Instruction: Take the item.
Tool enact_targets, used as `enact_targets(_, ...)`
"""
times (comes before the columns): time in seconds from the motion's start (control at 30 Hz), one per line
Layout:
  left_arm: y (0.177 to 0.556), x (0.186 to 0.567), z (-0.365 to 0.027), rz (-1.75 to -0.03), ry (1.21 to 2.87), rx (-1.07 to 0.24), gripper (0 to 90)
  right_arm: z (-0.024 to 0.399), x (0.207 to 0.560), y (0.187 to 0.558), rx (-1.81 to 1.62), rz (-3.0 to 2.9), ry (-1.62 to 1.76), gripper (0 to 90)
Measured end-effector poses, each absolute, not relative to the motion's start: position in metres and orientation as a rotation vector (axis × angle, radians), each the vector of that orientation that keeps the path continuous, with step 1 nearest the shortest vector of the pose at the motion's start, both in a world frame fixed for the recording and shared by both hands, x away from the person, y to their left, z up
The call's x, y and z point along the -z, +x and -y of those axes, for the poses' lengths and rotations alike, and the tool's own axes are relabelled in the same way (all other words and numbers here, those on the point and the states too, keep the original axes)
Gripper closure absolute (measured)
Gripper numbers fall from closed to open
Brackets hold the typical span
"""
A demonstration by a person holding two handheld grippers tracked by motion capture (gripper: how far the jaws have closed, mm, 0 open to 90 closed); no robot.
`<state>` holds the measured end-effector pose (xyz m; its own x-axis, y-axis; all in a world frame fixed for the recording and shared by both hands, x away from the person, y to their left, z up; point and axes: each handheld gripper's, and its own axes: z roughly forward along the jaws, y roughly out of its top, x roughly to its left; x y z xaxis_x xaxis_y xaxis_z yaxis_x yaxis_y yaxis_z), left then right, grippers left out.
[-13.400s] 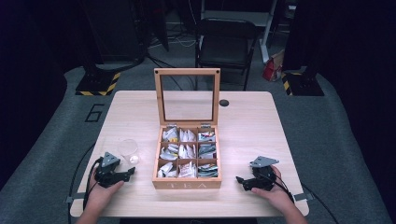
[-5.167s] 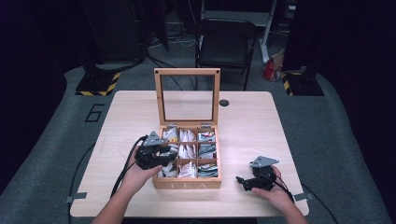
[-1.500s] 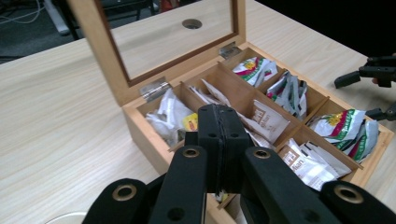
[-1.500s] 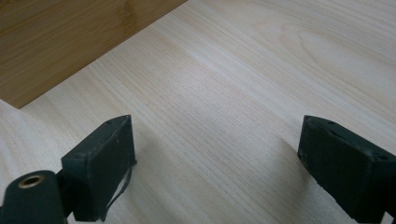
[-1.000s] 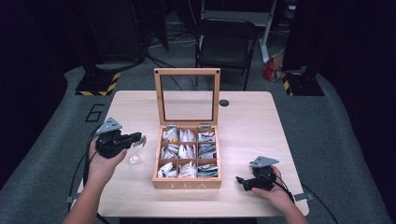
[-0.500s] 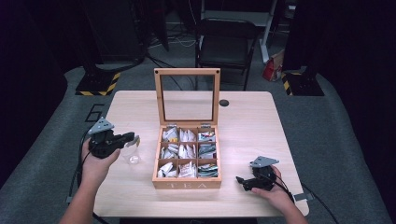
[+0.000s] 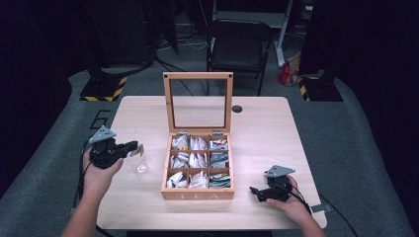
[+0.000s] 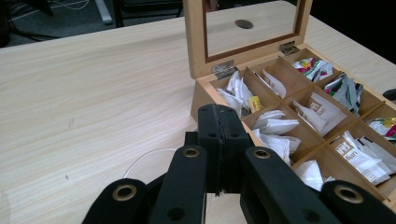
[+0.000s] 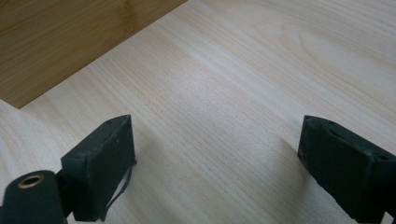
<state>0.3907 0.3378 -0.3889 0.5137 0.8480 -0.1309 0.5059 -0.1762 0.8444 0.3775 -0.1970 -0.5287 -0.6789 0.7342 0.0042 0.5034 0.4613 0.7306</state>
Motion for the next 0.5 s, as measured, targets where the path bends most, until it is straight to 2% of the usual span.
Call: enact_targets(0.5, 0.393, 0.404, -0.343, -1.162, 1.823, -0.454, 89.6, 0.197, 0.529, 0.378, -1.046, -2.404, 1.053, 10.2)
